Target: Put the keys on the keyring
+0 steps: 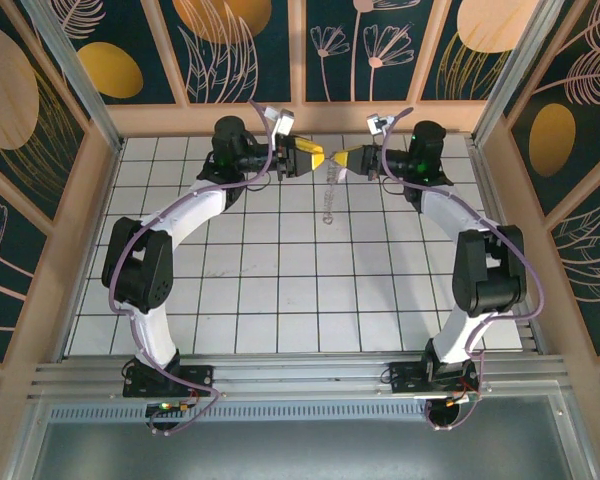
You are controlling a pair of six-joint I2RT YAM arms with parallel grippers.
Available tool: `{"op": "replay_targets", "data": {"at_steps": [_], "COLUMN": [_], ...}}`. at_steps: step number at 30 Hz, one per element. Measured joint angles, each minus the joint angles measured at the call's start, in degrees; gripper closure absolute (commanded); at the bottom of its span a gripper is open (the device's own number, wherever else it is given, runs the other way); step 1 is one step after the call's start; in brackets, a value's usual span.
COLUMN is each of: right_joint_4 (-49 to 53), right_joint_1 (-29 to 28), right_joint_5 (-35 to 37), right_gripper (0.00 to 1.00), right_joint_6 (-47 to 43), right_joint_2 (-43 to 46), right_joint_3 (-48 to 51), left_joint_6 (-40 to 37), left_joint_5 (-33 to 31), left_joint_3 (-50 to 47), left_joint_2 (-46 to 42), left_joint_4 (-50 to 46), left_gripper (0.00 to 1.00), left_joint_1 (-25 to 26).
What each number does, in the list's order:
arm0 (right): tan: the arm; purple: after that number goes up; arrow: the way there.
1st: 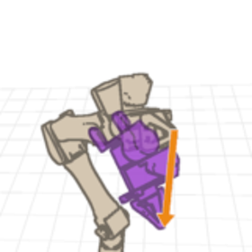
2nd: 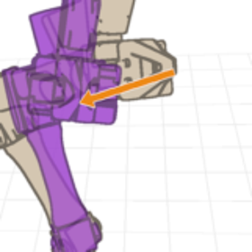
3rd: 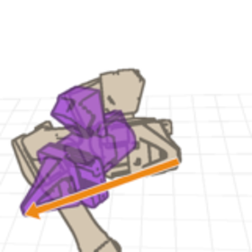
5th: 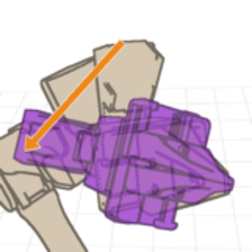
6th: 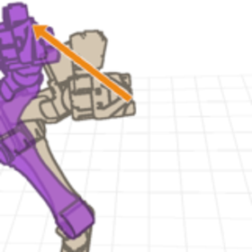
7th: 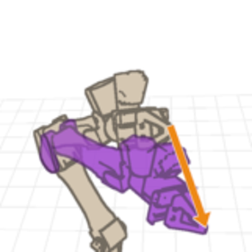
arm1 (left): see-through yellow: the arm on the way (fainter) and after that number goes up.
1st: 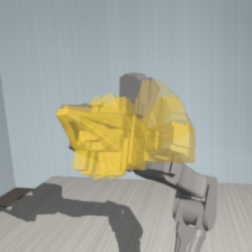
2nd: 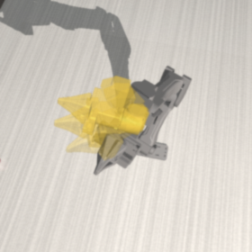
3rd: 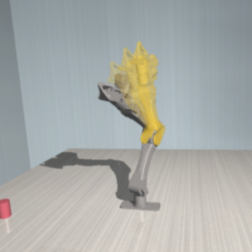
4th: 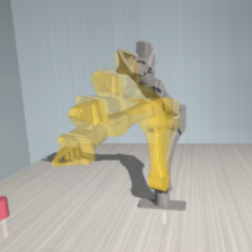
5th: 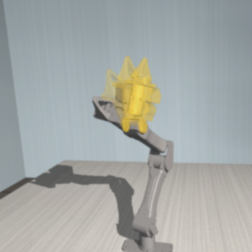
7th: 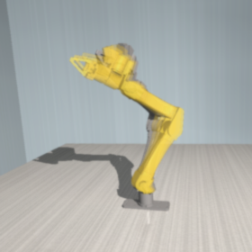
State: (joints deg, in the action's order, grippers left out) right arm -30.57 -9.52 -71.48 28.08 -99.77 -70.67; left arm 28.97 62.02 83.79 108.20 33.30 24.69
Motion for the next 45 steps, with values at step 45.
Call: {"op": "replay_targets", "data": {"at_steps": [45], "right_joint_4": [-7.41], "right_joint_1": [-2.21], "right_joint_5": [-0.59], "right_gripper": [1.00], "right_joint_6": [4.98], "right_joint_2": [-0.74], "right_joint_3": [-0.09], "left_joint_6": [7.21], "left_joint_5": [3.56], "left_joint_3": [0.85], "left_joint_2": [6.12], "left_joint_4": [5.81], "left_gripper": [1.00], "left_joint_1": [0.83]}}
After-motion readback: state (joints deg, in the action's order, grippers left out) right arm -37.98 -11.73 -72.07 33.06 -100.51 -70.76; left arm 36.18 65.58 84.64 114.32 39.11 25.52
